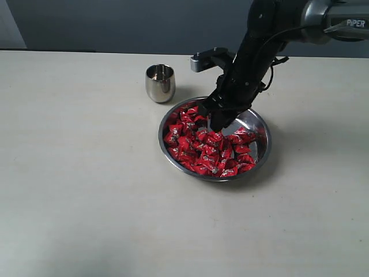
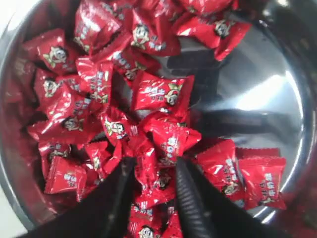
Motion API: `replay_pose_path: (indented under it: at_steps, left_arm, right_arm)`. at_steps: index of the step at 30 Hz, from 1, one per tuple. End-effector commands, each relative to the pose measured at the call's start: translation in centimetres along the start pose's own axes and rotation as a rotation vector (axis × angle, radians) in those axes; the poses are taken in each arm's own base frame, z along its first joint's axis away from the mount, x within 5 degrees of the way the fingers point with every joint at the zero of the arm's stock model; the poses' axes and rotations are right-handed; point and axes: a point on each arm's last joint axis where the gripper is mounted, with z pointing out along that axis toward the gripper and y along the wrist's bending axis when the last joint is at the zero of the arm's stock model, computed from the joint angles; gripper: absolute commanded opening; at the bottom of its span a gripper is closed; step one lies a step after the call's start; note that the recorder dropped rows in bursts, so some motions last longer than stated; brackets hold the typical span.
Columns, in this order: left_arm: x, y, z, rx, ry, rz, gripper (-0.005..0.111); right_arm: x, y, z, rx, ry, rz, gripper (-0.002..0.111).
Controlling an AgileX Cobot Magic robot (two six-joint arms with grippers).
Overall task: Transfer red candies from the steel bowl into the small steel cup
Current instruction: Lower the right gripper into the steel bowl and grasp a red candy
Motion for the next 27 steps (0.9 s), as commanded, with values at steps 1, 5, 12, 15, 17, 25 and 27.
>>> replay_pose_path:
  at_steps: [1,5,12,15,17,25,27]
  left_arm:
    - [-0.1,-0.1,0.0,0.01,-0.01,-0.004,0.0]
    - [-0.1,-0.1,0.0,0.01,-0.01,-0.004,0.0]
    - [-0.1,-0.1,0.0,0.01,-0.01,-0.004,0.0]
    - [-0.1,-0.1,0.0,0.01,-0.01,-0.004,0.0]
    - [-0.1,-0.1,0.0,0.01,-0.01,-0.004,0.0]
    - [-0.1,-0.1,0.0,0.01,-0.01,-0.004,0.0]
    - [-0.1,-0.1,0.0,0.01,-0.01,-0.004,0.0]
  right_arm:
    - [-0.5,0.0,0.0,0.008,0.013,-0.016,0.049]
    - [-0.8,-0.6,0.7,0.046,0.028,0.009,0.045]
    - [-1.0,-1.0,1.5,0.053,0.019,0.017,0.043]
    - [-1.0,-1.1,1.9,0.056,0.017,0.018,0.043]
    - [-1.0,-1.2,2.3,0.055,0.024,0.02,0.043]
    - [-1.2,-1.6,3.1,0.07,0.0,0.024,0.042]
    - [-1.3,-1.6,3.0,0.074,-0.009,0.023,0.036]
